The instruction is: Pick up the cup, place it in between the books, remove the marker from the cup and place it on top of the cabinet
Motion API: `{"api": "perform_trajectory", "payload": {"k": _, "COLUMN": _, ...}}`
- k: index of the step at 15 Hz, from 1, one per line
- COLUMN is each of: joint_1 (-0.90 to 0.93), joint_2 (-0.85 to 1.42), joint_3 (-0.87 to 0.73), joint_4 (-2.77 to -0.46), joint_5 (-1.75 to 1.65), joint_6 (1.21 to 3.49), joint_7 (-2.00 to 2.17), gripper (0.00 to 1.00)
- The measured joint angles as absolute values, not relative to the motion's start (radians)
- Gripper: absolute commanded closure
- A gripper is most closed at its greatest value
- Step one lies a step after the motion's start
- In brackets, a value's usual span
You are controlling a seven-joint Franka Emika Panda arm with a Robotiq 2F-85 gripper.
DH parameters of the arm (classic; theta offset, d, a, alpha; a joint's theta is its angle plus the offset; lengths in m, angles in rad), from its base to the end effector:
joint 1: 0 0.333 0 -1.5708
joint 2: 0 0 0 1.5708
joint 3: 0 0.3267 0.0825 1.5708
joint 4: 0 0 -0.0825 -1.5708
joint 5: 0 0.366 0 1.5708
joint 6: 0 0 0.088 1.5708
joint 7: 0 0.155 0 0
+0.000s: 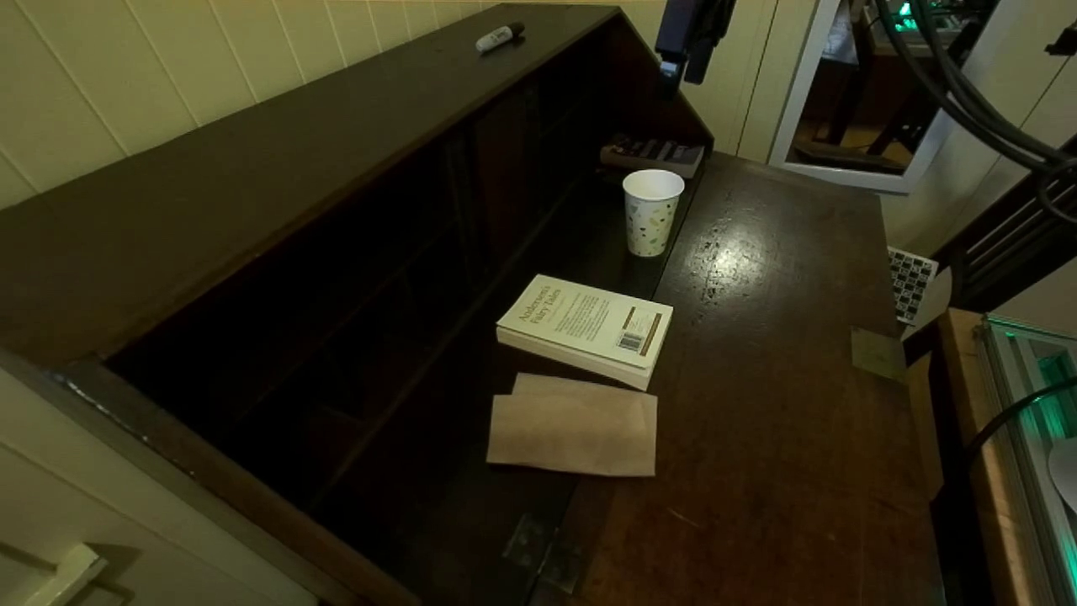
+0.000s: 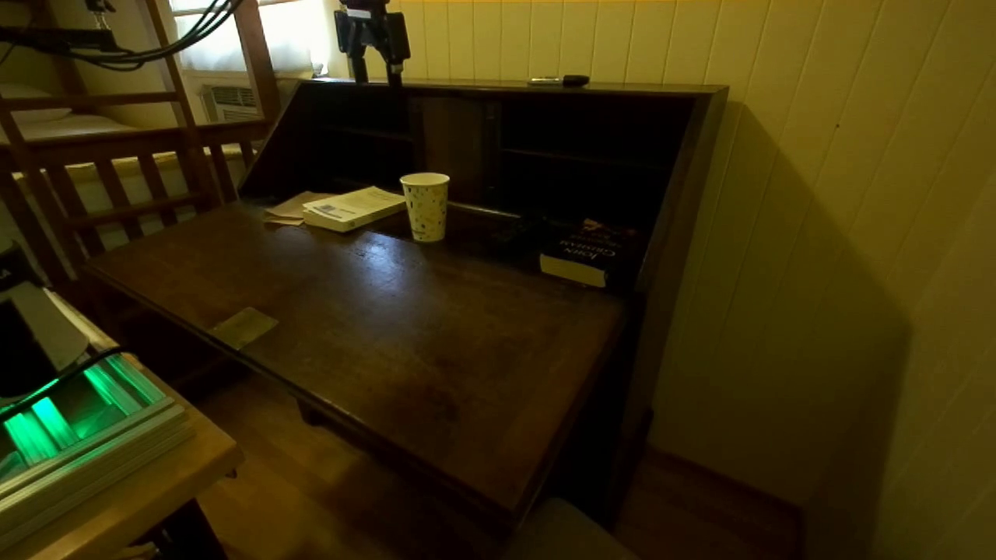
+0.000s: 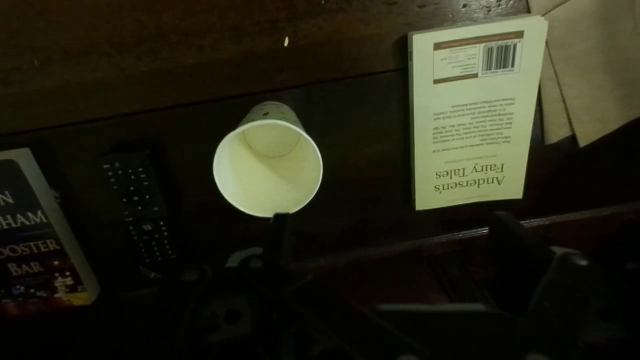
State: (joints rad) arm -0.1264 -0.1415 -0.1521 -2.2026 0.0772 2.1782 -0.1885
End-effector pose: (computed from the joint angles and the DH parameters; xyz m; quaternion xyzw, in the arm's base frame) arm 0.4850 -0.1337 0.4243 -0.9953 0.0649 -0.0659 0.0291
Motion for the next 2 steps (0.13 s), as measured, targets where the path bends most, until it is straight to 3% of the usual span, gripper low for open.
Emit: {"api": "perform_trajectory", "payload": {"k": 2, "joint_1": -0.126, "joint_2": -0.142, "joint_3": -0.152, "joint_4": -2.210, "joint_5": 0.077, "joint_6": 2.179, "joint_7": -0.189, "gripper": 0.00}}
